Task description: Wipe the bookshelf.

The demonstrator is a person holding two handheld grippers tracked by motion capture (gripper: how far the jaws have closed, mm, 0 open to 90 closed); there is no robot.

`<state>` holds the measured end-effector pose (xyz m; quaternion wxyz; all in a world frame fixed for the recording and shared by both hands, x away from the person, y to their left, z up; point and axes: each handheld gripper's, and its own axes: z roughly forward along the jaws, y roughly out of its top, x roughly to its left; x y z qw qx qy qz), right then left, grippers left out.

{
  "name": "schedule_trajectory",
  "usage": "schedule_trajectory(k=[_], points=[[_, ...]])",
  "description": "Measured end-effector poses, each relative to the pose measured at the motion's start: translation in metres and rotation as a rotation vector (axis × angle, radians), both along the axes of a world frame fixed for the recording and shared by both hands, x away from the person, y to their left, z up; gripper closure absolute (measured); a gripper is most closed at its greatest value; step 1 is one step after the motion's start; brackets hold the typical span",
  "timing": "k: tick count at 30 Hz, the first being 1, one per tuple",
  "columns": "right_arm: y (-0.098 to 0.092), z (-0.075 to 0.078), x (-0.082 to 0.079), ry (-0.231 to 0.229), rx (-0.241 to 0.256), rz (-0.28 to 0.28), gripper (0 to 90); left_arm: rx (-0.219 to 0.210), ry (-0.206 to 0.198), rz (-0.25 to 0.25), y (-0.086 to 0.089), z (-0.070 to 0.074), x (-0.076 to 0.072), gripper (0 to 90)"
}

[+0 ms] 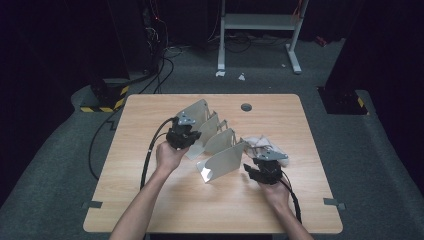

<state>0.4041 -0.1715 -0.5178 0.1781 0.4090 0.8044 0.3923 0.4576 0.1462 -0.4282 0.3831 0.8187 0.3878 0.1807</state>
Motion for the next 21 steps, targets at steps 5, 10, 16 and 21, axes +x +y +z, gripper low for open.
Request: schedule_trajectory(k=[5,10,16,21], points=[[0.001,0.002,-0.001,0.002,0.0,0.005,50.8,-0.041,-0.001,0.011,0.01,0.004,-0.007,78.6],[0.003,0.001,-0.002,0.005,0.004,0.013,50.4,-0.084,-0.018,0.069,0.03,0.011,-0.013,69.1],[0.007,0.0,-0.003,0.003,-0.011,0.027,49.7,-0.042,-0.013,0.133,0.046,0.005,-0.017,65.4],[0.006,0.004,-0.005,0.006,0.009,0.033,49.1,-0.053,-0.006,0.181,0.06,0.005,-0.016,64.6]])
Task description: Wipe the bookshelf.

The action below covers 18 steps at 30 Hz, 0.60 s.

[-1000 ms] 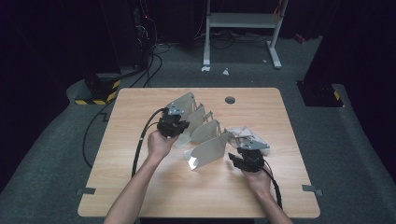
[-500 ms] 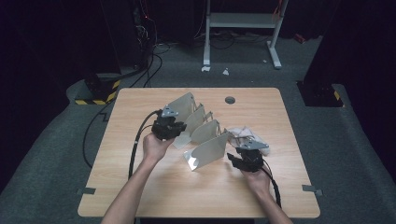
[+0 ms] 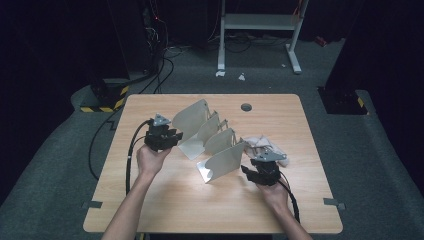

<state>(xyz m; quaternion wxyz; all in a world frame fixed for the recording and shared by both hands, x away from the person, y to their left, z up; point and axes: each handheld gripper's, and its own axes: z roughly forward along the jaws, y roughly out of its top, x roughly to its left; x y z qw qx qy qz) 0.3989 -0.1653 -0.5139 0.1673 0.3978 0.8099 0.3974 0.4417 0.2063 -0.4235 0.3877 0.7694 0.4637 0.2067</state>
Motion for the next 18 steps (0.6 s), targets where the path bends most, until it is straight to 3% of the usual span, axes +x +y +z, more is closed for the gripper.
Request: schedule_trajectory(k=[4,7,14,18], points=[[0.0,0.002,-0.001,0.007,0.001,0.009,48.0,-0.029,-0.007,0.05,0.01,0.003,0.004,62.3],[0.0,0.002,0.0,0.006,0.009,0.01,47.5,-0.023,0.005,0.068,0.011,0.003,0.01,58.1],[0.005,0.003,0.001,0.018,0.012,0.024,46.0,-0.012,0.005,0.08,0.009,0.003,0.024,51.6],[0.009,0.002,0.003,0.03,0.001,0.029,44.7,-0.018,0.008,0.063,0.005,0.002,0.033,49.3]])
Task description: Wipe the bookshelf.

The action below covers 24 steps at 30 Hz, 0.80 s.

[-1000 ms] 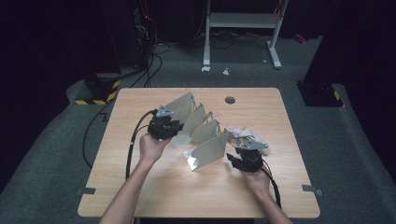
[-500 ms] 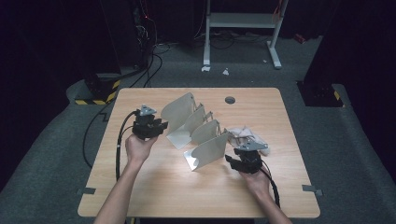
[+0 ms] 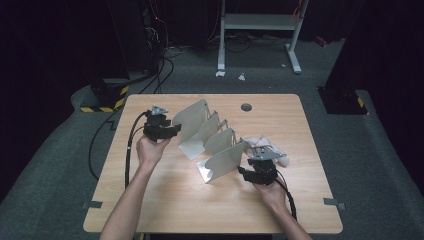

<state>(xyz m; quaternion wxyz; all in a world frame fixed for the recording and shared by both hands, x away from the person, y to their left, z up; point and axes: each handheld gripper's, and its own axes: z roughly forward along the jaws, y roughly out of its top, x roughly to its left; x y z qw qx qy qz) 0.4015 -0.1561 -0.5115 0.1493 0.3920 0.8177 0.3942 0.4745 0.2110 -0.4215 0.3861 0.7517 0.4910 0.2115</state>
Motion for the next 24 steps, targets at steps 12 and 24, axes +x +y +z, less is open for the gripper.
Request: schedule_trajectory(k=[12,24], points=[[0.011,-0.004,0.007,0.02,-0.042,-0.01,44.2,-0.001,-0.003,-0.044,-0.006,-0.004,0.005,65.7],[0.009,-0.004,0.019,0.047,-0.034,-0.03,45.1,0.013,0.002,-0.055,-0.006,-0.005,0.004,84.1]])
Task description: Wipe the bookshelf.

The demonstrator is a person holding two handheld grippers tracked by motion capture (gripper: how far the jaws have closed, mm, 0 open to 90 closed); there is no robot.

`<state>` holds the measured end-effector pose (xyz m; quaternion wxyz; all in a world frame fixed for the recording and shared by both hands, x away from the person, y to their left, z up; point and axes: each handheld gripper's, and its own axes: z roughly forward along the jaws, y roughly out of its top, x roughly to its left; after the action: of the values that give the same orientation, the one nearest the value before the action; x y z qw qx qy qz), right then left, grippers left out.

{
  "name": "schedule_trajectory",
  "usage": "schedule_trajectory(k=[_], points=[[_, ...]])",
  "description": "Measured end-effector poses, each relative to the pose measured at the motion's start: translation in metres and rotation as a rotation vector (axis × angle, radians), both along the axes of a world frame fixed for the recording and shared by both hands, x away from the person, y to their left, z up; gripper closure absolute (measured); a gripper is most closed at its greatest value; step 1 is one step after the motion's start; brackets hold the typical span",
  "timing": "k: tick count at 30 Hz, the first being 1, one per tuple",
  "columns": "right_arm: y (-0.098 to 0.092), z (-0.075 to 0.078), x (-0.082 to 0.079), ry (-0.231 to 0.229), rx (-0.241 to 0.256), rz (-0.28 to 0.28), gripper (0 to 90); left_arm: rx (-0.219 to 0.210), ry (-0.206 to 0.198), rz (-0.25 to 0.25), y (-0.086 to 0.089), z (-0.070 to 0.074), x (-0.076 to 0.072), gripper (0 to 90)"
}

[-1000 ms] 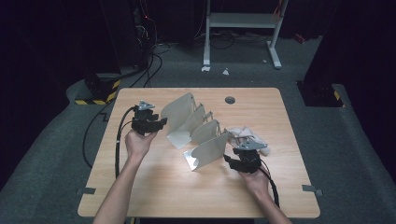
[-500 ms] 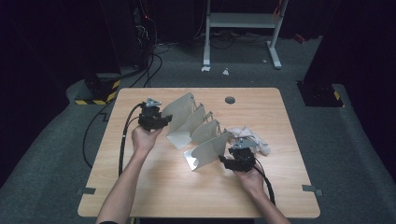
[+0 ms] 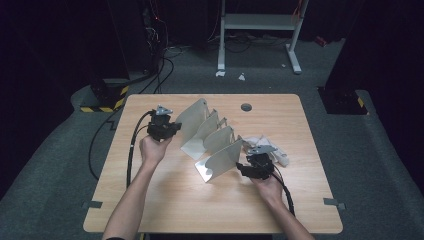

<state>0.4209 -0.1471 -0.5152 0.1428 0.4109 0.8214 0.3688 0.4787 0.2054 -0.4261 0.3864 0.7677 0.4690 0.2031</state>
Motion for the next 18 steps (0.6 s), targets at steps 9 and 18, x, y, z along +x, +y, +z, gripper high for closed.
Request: schedule_trajectory(k=[9,18], points=[[0.009,0.004,-0.009,-0.021,0.028,0.01,44.1,0.013,0.003,-0.027,-0.002,0.001,-0.004,87.8],[0.004,0.01,-0.021,-0.017,0.047,-0.002,40.4,-0.017,0.012,-0.014,0.004,0.0,-0.019,88.7]])
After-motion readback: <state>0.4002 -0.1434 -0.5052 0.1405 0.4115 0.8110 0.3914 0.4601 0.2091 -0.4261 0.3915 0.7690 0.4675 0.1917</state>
